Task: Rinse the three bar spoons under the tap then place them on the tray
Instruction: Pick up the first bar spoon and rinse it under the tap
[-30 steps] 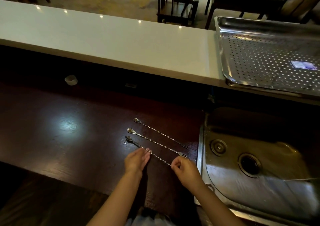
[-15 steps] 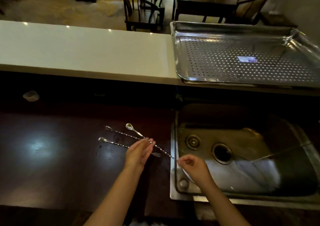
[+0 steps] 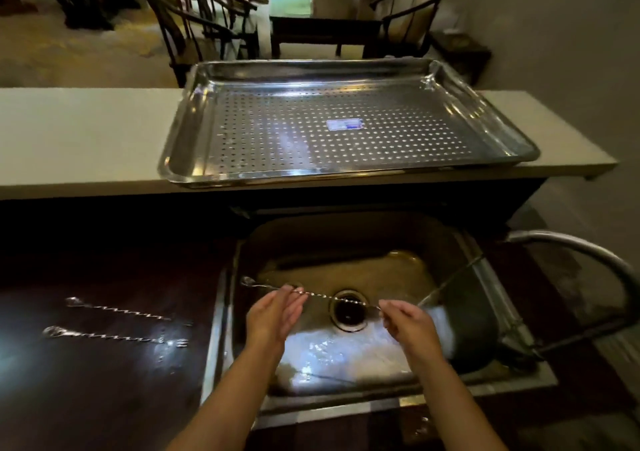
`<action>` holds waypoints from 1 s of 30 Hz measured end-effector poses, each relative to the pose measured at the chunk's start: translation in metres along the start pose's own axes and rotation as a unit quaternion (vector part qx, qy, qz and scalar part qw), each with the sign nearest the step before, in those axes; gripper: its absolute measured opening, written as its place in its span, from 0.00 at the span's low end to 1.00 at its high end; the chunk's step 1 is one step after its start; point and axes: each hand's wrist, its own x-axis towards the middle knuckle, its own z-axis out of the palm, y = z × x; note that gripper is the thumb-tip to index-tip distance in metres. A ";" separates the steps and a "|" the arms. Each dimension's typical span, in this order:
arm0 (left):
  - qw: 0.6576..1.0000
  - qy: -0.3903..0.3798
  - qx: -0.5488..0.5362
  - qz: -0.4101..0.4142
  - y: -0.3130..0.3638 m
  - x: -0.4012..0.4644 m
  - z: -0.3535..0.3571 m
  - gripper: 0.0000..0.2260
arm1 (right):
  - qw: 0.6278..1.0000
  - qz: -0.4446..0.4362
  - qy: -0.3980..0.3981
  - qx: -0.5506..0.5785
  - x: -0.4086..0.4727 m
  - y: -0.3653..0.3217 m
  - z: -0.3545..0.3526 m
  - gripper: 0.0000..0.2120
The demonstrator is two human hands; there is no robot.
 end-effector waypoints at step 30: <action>0.997 0.061 -0.043 -0.030 -0.104 0.014 0.140 0.06 | 0.996 -0.032 0.050 0.073 0.083 -0.039 -0.122 0.04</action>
